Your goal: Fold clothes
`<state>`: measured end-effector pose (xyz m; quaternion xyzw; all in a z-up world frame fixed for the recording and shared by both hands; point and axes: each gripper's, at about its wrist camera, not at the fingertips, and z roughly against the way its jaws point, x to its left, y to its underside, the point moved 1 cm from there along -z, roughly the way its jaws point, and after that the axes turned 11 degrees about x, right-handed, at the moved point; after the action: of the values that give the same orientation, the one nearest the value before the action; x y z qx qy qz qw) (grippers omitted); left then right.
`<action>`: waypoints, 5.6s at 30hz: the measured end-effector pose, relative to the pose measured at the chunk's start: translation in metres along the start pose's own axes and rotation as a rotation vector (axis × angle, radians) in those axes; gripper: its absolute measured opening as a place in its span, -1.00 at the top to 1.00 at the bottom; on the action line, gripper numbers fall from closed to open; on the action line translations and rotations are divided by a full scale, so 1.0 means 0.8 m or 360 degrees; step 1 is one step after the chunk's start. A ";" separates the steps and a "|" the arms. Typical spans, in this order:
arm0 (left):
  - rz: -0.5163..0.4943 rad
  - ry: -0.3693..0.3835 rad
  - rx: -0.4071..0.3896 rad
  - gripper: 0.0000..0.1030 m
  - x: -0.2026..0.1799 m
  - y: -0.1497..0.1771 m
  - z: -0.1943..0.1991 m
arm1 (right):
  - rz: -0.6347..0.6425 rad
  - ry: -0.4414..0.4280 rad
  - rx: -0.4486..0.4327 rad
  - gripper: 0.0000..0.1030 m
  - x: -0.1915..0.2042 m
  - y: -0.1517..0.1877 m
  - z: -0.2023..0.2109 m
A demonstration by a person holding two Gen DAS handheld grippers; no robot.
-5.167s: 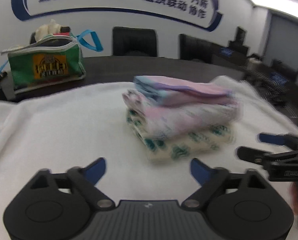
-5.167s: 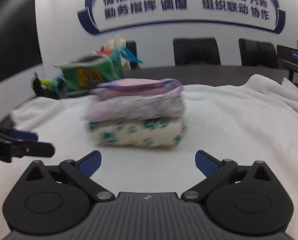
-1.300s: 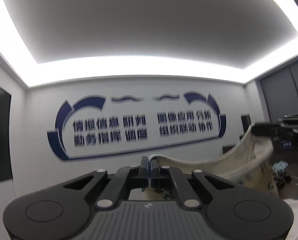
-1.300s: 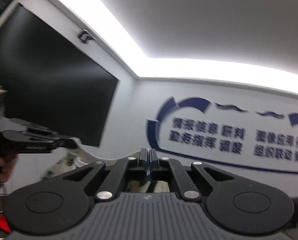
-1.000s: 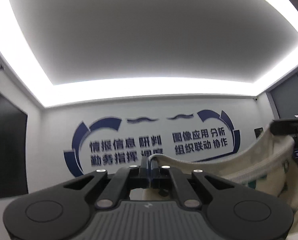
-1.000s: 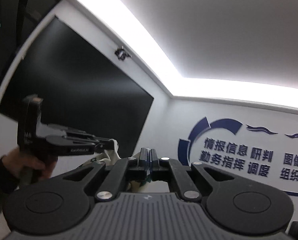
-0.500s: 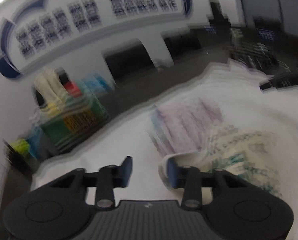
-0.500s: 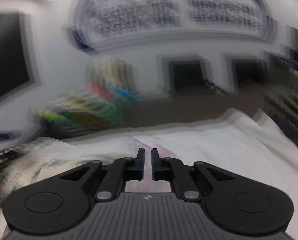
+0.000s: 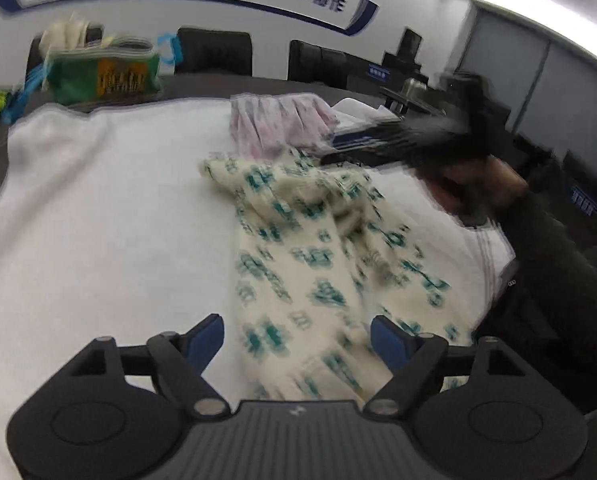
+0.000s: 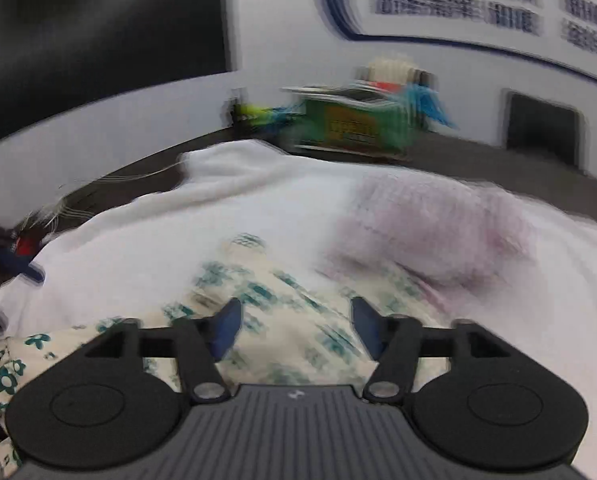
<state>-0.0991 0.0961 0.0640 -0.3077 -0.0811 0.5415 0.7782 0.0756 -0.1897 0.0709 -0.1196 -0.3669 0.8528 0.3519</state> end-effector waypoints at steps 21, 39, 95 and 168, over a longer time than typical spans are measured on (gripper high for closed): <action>0.0476 -0.0313 -0.0295 -0.04 0.095 -0.117 -0.023 | -0.0954 0.0759 -0.0455 0.43 -0.113 -0.012 0.112; -0.0344 -0.0141 -0.0202 -0.17 -0.090 0.009 -0.097 | -0.0409 0.0287 -0.0006 -0.52 -0.079 0.147 0.093; 0.0286 -0.0394 -0.0344 1.00 0.028 0.099 0.021 | -0.0710 0.0412 -0.0115 0.85 -0.011 0.232 0.094; 0.0270 -0.0028 -0.0044 -0.07 -0.005 -0.130 -0.142 | -0.0391 0.0300 0.0097 0.80 -0.162 0.048 -0.029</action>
<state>0.0340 0.0249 0.0331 -0.3194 -0.0691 0.6070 0.7244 0.1608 -0.2846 0.0204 -0.1424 -0.3180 0.7991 0.4898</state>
